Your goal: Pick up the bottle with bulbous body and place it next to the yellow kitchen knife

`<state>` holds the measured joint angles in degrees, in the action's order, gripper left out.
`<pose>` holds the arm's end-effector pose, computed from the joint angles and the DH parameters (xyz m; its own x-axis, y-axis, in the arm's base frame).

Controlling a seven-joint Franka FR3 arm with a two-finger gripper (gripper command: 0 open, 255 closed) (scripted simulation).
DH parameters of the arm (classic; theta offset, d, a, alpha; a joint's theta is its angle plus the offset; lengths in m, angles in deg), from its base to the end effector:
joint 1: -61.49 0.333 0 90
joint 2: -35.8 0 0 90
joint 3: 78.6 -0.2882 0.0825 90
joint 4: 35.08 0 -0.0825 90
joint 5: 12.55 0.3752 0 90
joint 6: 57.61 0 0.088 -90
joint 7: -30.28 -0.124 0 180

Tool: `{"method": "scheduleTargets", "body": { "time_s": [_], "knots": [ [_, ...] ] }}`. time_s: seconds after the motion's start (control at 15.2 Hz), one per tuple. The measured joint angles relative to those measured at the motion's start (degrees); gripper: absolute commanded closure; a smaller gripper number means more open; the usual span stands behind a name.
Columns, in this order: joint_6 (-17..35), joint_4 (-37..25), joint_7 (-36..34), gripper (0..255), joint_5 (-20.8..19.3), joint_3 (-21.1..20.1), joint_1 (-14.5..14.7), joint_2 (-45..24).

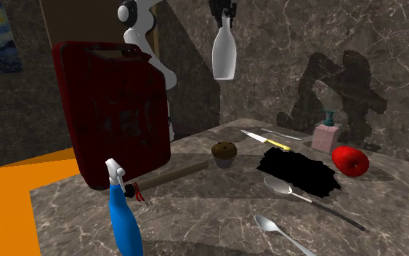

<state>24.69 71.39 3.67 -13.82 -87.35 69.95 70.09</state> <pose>0.3274 0.1219 0.7014 0.9630 -0.1810 0.1998 -0.1886 -0.9819 0.0193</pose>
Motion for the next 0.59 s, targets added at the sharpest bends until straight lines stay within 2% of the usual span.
{"method": "scheduleTargets", "body": {
  "time_s": [0.46, 0.59],
  "knots": [
    [-3.02, -0.62, -9.32, 255, 3.62, -7.92, 1.86, 2.33],
    [-2.74, 0.44, -10.73, 255, 4.30, -9.07, 2.21, 3.12]
  ]
}}
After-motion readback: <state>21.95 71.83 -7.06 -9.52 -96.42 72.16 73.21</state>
